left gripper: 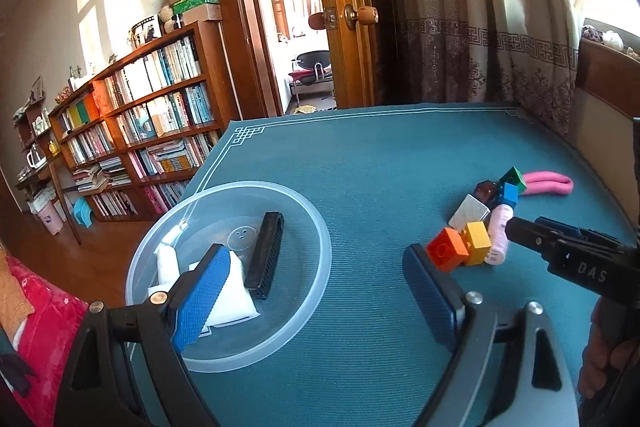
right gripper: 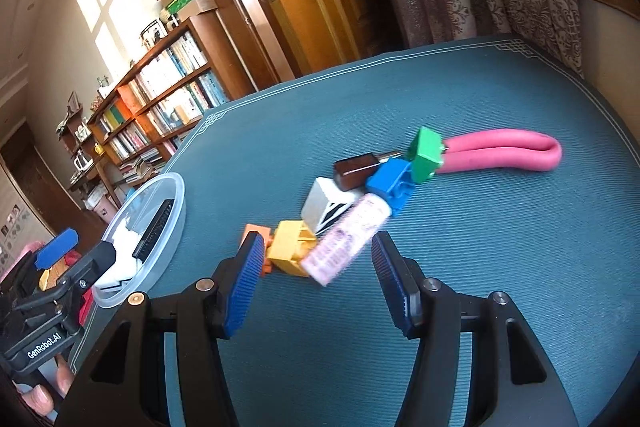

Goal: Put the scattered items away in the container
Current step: 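Withdraw both tools from the bowl toward the remaining bricks, then close the right tool on the pink-labelled bottle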

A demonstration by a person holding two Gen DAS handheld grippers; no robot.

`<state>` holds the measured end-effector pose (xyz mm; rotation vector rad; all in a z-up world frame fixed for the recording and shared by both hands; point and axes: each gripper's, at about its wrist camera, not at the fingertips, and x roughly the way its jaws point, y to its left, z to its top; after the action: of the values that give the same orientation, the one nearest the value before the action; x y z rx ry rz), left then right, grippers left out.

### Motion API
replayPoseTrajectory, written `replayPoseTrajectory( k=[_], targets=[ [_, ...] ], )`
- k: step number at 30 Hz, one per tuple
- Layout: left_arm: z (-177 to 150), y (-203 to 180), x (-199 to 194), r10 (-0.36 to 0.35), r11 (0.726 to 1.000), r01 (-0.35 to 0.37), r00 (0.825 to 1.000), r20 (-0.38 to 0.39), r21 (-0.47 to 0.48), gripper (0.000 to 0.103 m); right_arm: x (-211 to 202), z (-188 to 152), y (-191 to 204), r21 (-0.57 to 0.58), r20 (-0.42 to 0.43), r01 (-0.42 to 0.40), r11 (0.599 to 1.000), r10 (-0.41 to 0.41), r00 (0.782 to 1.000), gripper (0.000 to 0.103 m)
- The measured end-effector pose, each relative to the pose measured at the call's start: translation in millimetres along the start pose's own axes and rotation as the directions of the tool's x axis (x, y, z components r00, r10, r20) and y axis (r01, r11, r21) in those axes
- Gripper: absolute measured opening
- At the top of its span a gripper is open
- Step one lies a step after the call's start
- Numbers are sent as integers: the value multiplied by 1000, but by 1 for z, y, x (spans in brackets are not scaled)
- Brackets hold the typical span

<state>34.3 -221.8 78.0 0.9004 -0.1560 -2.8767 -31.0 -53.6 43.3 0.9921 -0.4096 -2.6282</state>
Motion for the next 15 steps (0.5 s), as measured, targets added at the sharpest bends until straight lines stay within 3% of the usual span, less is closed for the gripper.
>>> replayPoseTrajectory(
  k=[9,15],
  targets=[
    [-2,-21,18,-90,996,88,994,-60,-29,91,-12,6,-39,60,16,64,996,-65,998,60],
    [-5,-33,26,-109,994,108,991,-80,-26,91,-6,6,-49,92,-10,68,993,-68,998,60]
  ],
)
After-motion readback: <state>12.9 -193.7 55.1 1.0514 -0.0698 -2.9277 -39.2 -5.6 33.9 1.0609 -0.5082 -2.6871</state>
